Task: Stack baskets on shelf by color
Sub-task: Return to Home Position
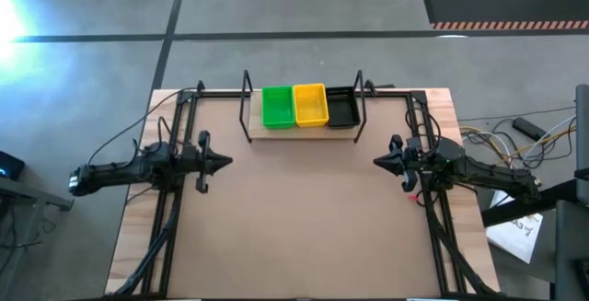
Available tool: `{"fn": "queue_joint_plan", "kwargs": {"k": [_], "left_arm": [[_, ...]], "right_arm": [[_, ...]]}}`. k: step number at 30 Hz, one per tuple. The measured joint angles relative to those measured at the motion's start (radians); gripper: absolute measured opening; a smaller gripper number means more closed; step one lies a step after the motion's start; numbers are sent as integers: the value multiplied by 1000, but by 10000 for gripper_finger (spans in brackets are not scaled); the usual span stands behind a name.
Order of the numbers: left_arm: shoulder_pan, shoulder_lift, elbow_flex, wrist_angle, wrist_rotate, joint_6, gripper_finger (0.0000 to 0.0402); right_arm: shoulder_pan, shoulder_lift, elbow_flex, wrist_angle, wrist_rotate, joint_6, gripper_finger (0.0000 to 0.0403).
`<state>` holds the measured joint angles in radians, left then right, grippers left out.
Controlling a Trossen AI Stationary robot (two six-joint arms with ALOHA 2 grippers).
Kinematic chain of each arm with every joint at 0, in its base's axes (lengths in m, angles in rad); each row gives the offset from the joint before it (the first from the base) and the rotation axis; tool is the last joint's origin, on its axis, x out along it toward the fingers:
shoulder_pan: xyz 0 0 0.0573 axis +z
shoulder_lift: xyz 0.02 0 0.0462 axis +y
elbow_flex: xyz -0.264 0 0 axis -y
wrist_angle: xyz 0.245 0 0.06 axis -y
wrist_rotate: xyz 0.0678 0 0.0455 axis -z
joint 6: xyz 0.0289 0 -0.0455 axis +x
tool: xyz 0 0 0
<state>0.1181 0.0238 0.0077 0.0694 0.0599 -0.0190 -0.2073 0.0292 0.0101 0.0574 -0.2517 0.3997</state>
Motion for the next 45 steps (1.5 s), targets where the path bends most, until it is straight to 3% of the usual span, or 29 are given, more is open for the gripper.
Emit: {"fn": "queue_joint_plan", "kwargs": {"k": [37, 45], "left_arm": [[0, 166, -3, -46, -5, 1, 3], [0, 184, -3, -45, -5, 1, 3]], "right_arm": [[0, -1, 0, 0, 0, 0, 9], [66, -28, 0, -3, 14, -31, 9]]}}
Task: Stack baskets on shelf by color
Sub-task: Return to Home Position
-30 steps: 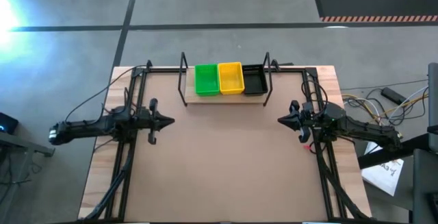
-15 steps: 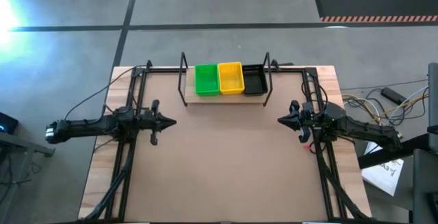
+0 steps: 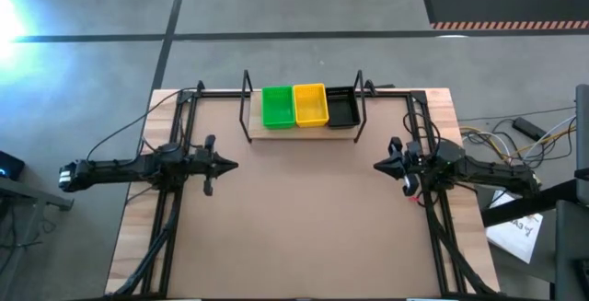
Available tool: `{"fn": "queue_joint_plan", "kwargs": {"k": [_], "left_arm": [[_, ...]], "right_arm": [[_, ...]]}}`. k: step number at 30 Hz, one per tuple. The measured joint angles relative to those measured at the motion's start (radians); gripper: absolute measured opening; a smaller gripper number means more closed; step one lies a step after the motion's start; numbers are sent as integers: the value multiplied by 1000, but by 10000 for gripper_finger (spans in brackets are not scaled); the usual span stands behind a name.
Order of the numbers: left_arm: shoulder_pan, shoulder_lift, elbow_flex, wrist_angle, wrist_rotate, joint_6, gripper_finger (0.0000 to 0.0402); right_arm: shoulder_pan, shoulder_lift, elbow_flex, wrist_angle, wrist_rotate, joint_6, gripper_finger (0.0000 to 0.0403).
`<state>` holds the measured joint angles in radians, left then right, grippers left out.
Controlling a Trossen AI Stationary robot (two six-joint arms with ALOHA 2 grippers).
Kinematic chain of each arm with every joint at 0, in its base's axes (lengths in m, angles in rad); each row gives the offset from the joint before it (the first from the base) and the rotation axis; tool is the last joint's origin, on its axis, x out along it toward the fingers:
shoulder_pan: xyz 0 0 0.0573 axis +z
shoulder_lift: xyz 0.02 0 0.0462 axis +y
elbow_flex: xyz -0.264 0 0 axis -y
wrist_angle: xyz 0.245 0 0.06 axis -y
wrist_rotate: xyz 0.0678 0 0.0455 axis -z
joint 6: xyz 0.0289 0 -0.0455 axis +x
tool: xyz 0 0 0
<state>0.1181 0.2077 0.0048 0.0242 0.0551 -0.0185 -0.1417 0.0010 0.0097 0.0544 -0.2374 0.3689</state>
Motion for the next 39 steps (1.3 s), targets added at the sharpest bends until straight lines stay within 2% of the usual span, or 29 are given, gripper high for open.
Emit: {"fn": "queue_joint_plan", "kwargs": {"k": [4, 10, 13, 21, 33, 35, 39], "left_arm": [[0, 0, 0, 0, 0, 0, 3], [0, -1, 0, 1, 0, 0, 3], [0, 1, 0, 1, 0, 0, 3], [0, 0, 0, 2, 1, 0, 3], [0, -1, 0, 3, 3, 0, 3], [0, 1, 0, 3, 3, 0, 3], [0, 2, 0, 3, 3, 0, 3]], "right_arm": [[52, 0, 0, -7, 73, -95, 9], [159, -1, 0, -5, 284, -214, 9], [199, -1, 0, -12, 316, -290, 9], [246, -1, 0, -28, 312, -404, 9], [249, -1, 1, -29, 317, -404, 9], [247, 3, 3, -27, 274, -376, 9], [248, 6, 27, -22, 17, -209, 9]]}}
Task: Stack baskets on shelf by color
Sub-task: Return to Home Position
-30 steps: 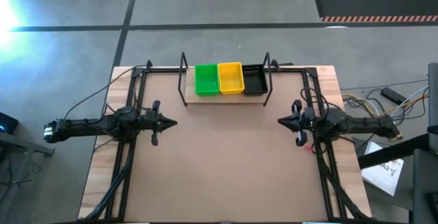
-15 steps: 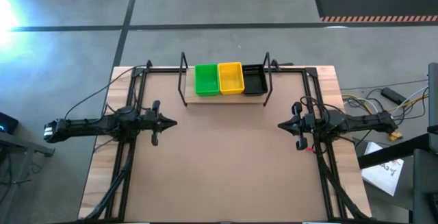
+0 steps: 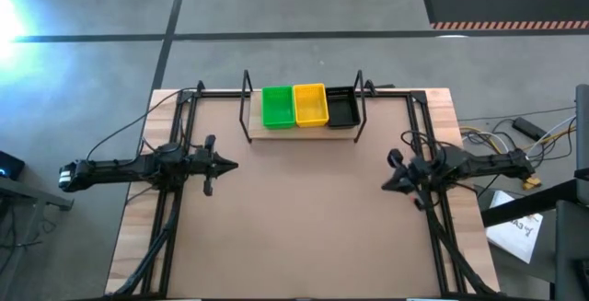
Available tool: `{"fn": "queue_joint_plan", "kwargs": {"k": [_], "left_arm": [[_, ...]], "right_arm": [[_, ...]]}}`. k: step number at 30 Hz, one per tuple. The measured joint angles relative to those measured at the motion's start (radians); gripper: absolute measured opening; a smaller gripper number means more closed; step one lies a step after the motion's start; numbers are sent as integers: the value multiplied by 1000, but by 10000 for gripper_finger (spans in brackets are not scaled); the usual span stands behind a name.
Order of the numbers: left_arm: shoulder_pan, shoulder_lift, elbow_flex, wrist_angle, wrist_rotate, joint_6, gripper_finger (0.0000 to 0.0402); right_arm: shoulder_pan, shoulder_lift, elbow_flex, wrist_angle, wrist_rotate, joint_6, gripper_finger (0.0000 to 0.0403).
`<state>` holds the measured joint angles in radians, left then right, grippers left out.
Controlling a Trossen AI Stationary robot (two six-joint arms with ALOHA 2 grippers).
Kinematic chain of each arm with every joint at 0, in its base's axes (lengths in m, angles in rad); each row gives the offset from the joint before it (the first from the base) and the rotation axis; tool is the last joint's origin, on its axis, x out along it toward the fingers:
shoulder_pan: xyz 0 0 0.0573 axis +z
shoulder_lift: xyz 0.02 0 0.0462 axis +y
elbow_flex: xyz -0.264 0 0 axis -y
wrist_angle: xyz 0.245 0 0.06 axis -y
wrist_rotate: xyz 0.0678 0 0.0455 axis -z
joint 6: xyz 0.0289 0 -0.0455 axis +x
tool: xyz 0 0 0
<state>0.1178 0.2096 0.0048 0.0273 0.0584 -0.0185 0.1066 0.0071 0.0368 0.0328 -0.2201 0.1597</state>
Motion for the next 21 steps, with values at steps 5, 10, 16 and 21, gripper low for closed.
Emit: {"fn": "queue_joint_plan", "kwargs": {"k": [5, 10, 16, 21], "left_arm": [[0, -1, 0, 0, -1, 0, 3], [0, -2, 0, 0, -1, 0, 3], [0, -2, 0, 0, -4, 0, 3], [0, 0, 0, 1, -4, 0, 3]], "right_arm": [[0, 2, 14, -5, -151, 140, 9], [0, 3, 18, -1, -146, 156, 9], [0, 8, 18, 0, -146, 115, 9], [0, 9, 18, 2, -142, -177, 9]]}}
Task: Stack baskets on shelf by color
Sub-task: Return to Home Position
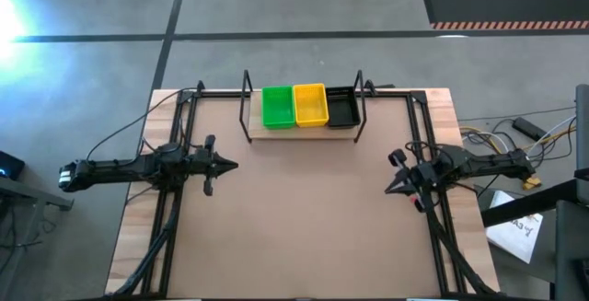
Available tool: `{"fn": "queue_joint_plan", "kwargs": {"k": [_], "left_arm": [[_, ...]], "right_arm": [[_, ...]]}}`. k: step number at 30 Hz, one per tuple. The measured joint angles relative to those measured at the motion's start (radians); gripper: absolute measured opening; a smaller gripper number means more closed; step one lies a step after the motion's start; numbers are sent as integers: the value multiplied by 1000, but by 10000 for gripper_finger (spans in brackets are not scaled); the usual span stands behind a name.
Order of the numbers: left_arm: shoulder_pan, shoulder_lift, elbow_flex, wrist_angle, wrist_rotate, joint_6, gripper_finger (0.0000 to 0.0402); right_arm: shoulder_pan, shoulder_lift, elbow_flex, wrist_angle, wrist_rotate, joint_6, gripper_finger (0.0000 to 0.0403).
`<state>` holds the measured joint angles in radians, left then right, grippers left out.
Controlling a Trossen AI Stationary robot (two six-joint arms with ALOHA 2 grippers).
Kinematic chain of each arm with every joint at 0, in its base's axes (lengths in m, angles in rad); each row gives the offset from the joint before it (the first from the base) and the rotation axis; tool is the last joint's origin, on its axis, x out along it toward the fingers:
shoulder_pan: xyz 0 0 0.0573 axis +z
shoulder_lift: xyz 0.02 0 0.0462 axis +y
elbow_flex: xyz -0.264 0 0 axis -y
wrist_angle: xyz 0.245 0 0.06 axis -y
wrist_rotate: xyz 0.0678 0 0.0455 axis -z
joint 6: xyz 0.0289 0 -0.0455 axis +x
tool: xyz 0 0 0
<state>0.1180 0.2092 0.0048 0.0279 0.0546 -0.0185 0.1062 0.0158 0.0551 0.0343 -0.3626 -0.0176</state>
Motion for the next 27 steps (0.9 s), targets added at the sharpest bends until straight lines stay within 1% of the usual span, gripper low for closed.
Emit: {"fn": "queue_joint_plan", "kwargs": {"k": [6, 7, 10, 12, 13, 17, 19, 27], "left_arm": [[0, -1, 0, 0, 0, 0, 3], [0, -1, 0, 0, 0, 0, 3], [0, -2, 0, 0, 0, 0, 3], [0, -2, 0, 2, 0, 0, 3], [0, -1, 0, 2, 0, 0, 3], [0, -1, 0, 1, 0, 0, 3], [0, -1, 0, 1, 0, 0, 3], [0, -1, 0, 1, 1, 0, 3]], "right_arm": [[0, 0, 0, -1, 6, -158, 9], [0, 0, 0, -2, 39, -200, 9], [0, -15, -7, 0, 180, -292, 9], [0, -16, -10, 21, 242, -287, 9], [0, -16, -10, 53, 256, -260, 9], [0, -16, -29, 223, 260, -123, 9], [0, -16, -42, 268, 261, -96, 9], [0, -16, -43, 121, 341, -60, 9]]}}
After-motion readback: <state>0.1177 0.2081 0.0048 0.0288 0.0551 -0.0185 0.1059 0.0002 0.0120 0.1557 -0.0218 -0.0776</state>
